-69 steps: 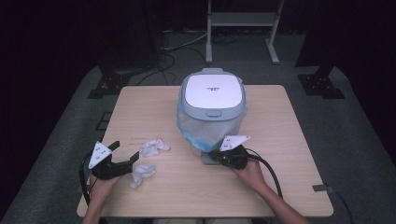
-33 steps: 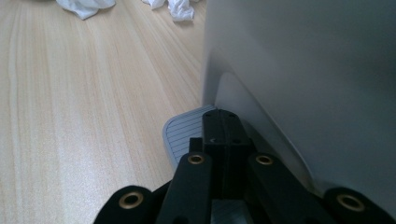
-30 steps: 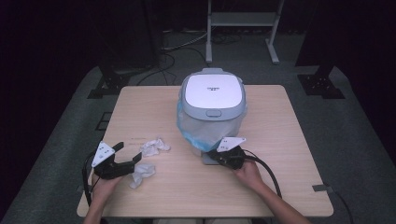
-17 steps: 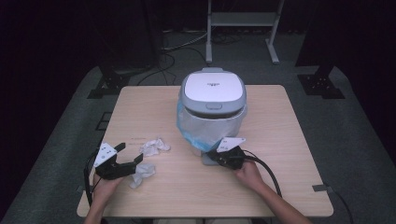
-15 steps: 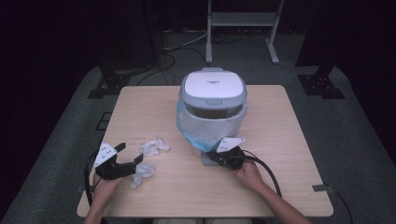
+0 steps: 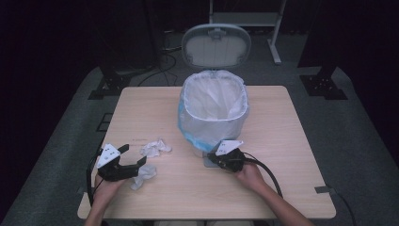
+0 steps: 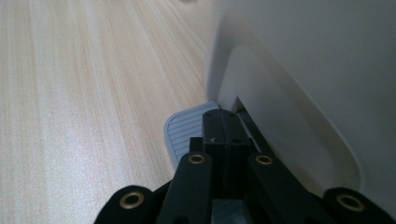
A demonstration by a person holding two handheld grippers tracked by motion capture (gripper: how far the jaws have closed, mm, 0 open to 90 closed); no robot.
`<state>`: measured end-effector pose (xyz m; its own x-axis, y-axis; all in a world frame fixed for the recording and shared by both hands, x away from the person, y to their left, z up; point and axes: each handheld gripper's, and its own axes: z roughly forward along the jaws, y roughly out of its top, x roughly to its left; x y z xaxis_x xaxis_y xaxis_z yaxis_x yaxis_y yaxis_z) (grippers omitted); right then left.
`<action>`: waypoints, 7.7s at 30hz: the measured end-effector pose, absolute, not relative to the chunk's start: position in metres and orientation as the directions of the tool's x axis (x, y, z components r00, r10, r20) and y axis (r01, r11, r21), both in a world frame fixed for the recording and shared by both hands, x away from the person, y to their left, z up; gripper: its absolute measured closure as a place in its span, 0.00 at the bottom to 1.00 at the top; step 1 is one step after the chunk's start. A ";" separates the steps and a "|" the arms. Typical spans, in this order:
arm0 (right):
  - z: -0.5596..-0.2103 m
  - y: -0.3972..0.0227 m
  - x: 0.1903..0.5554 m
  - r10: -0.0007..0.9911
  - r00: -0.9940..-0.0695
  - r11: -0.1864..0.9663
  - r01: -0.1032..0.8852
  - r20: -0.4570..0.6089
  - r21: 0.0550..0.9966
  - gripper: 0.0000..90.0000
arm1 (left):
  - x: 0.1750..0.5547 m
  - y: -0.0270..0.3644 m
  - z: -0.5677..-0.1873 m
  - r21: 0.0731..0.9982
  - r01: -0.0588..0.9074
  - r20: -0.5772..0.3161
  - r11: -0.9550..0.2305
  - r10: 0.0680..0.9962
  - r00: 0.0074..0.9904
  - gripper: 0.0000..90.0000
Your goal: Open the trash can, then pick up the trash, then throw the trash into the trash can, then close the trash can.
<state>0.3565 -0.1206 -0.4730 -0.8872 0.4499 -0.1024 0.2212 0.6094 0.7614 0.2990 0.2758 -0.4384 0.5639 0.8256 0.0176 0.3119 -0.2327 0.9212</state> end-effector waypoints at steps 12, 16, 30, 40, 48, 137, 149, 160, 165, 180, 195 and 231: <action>-0.473 -0.121 0.357 0.448 -0.888 0.610 0.218 -0.104 0.762 1.00 | 0.297 0.270 -0.442 0.881 0.327 0.040 -0.341 0.742 0.669 0.19; -0.473 -0.121 0.357 0.447 -0.888 0.610 0.217 -0.105 0.762 1.00 | 0.296 0.267 -0.446 0.853 0.330 0.064 -0.405 0.708 0.704 0.26; -0.473 -0.121 0.357 0.444 -0.890 0.612 0.214 -0.107 0.762 1.00 | 0.302 0.261 -0.462 0.752 0.358 0.089 -0.553 0.623 0.777 0.74; -0.473 -0.121 0.357 0.444 -0.890 0.611 0.214 -0.107 0.762 1.00 | 0.303 0.262 -0.453 0.771 0.337 0.068 -0.540 0.596 0.800 0.93; -0.473 -0.121 0.357 0.442 -0.890 0.612 0.211 -0.109 0.763 1.00 | 0.305 0.260 -0.427 0.799 0.310 0.051 -0.515 0.573 0.818 0.93; -0.475 -0.124 0.358 0.432 -0.896 0.599 0.203 -0.100 0.775 1.00 | 0.375 0.126 -0.192 0.865 0.017 0.142 -0.502 0.277 0.950 0.93; -0.475 -0.124 0.358 0.432 -0.896 0.599 0.202 -0.100 0.775 1.00 | 0.392 0.099 -0.184 0.855 0.023 0.137 -0.518 0.268 0.954 0.93; -0.475 -0.124 0.358 0.430 -0.897 0.599 0.200 -0.102 0.775 1.00 | 0.409 0.077 -0.185 0.842 0.038 0.128 -0.538 0.267 0.955 0.93; -0.475 -0.124 0.358 0.431 -0.897 0.598 0.200 -0.101 0.776 1.00 | 0.417 0.069 -0.186 0.837 0.053 0.118 -0.545 0.274 0.955 0.91; -0.476 -0.124 0.358 0.428 -0.898 0.597 0.195 -0.104 0.778 1.00 | 0.432 0.056 -0.191 0.828 0.086 0.108 -0.554 0.308 0.945 0.76; -0.476 -0.125 0.358 0.428 -0.898 0.596 0.196 -0.102 0.779 1.00 | 0.431 0.064 -0.191 0.834 0.105 0.093 -0.541 0.325 0.941 0.57; -0.476 -0.124 0.358 0.429 -0.898 0.595 0.199 -0.098 0.779 1.00 | 0.402 0.138 -0.207 0.857 0.098 0.101 -0.505 0.352 0.931 0.47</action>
